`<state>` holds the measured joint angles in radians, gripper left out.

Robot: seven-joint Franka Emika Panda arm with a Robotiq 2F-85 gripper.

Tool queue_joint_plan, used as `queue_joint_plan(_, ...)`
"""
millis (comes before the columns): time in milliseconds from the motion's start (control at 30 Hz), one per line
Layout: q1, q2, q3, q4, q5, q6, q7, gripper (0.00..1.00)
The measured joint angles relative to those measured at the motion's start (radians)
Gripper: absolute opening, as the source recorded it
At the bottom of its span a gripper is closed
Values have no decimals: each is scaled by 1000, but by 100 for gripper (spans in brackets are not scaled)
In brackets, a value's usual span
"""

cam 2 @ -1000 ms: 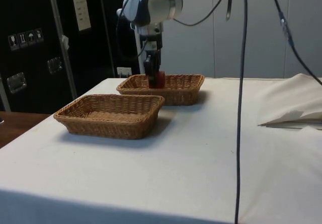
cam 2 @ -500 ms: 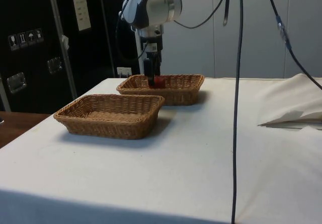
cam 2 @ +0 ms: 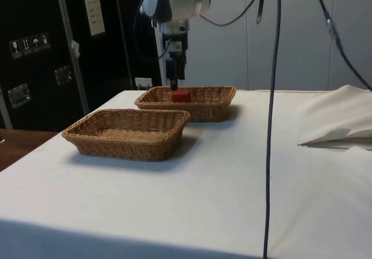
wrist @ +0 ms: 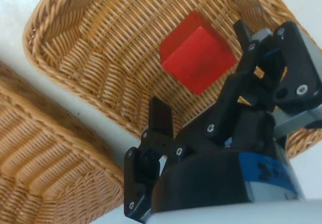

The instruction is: Pick up the red cube and place it into the right basket.

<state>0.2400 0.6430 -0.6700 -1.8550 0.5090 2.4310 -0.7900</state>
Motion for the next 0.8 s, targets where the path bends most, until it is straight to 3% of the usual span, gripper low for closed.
queue_joint_plan(267,10,-48,-22,1,-19,-35,-9,100)
queue_joint_plan(367,21,-69,-21,2,-37,-47,0,100)
queue_joint_plan(400,30,-83,-21,2,-54,-56,12,100)
queue_joint_plan(467,30,-83,-21,2,-54,-56,12,100)
queue_joint_plan(800,66,-137,-19,-6,-100,-67,35,100)
